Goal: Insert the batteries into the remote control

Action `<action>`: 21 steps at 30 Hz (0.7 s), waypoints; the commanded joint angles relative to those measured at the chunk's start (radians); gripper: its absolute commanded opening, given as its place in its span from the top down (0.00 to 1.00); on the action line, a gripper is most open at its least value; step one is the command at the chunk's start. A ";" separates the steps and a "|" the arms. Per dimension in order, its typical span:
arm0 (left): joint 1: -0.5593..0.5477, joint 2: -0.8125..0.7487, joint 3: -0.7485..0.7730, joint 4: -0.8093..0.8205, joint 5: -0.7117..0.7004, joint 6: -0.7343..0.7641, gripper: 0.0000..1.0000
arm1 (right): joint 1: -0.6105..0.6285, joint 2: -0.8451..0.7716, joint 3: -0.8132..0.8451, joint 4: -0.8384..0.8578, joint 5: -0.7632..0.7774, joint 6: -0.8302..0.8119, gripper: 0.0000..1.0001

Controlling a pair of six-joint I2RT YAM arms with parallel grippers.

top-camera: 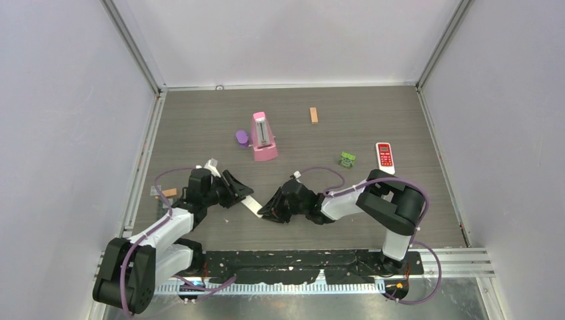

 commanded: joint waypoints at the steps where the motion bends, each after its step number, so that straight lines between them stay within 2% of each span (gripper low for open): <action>1: -0.004 0.002 -0.020 -0.041 -0.043 0.017 0.53 | 0.005 0.052 0.054 -0.206 0.131 -0.052 0.69; 6: -0.004 0.010 -0.029 -0.029 -0.034 0.013 0.56 | 0.006 0.068 0.107 -0.257 0.151 -0.060 0.70; 7: -0.004 0.009 -0.031 -0.027 -0.034 0.011 0.56 | 0.005 0.071 0.122 -0.267 0.155 -0.060 0.72; 15: -0.004 0.000 -0.047 -0.006 -0.039 -0.008 0.60 | 0.005 0.078 0.199 -0.441 0.169 -0.040 0.76; 21: -0.004 0.002 -0.037 -0.002 -0.036 -0.010 0.62 | 0.004 0.065 0.250 -0.552 0.204 -0.046 0.66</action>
